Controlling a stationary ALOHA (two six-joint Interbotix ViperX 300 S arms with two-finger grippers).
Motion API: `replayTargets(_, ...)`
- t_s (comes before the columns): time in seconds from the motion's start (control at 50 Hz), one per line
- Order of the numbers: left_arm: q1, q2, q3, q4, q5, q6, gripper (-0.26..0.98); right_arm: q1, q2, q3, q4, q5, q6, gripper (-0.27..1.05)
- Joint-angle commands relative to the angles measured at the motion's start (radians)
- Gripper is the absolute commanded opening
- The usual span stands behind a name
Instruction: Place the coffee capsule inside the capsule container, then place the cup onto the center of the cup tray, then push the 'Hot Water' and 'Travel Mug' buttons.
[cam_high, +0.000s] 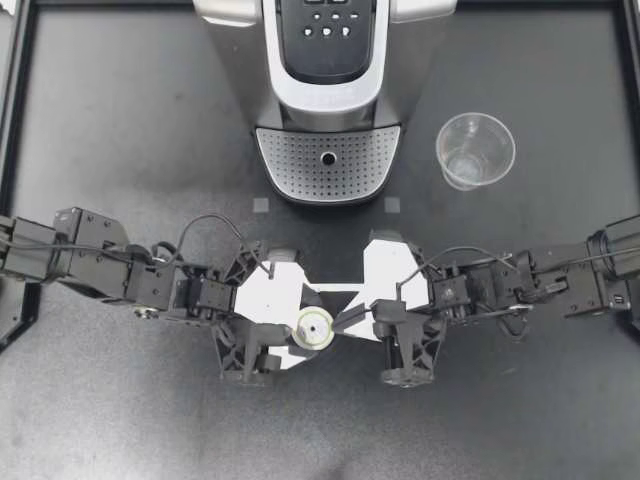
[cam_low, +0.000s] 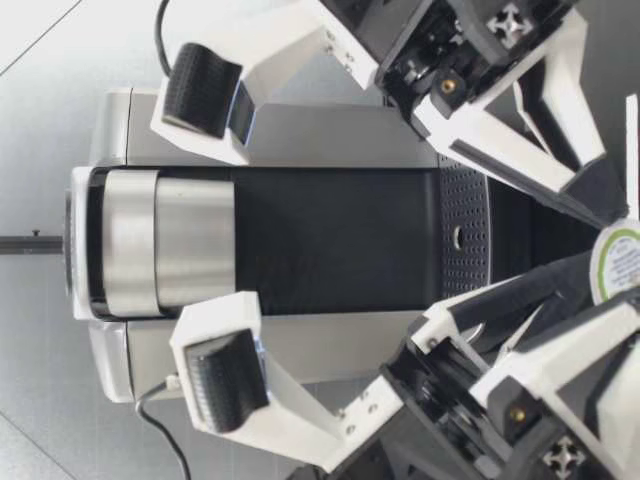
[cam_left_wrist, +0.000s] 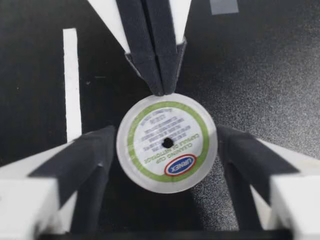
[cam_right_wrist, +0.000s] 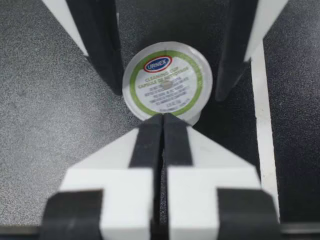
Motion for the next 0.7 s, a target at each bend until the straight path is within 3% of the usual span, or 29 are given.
replayTargets(0.0, -0.002, -0.012, -0.018, -0.002, -0.008, 0.000, 0.55, 0.006, -0.011, -0.020, -0.002, -0.003, -0.002, 0.09)
replayTargets(0.18, -0.002, -0.015, -0.017, -0.002, -0.008, -0.005, 0.45, 0.006, -0.026, -0.020, 0.000, -0.003, 0.009, 0.09)
replayTargets(0.44, -0.003, -0.057, -0.003, 0.000, -0.005, -0.011, 0.44, -0.008, -0.143, 0.012, 0.011, -0.054, 0.069, 0.09)
replayTargets(0.68, -0.003, -0.114, 0.028, -0.002, -0.005, -0.017, 0.44, -0.101, -0.267, 0.098, 0.018, -0.279, 0.137, 0.09)
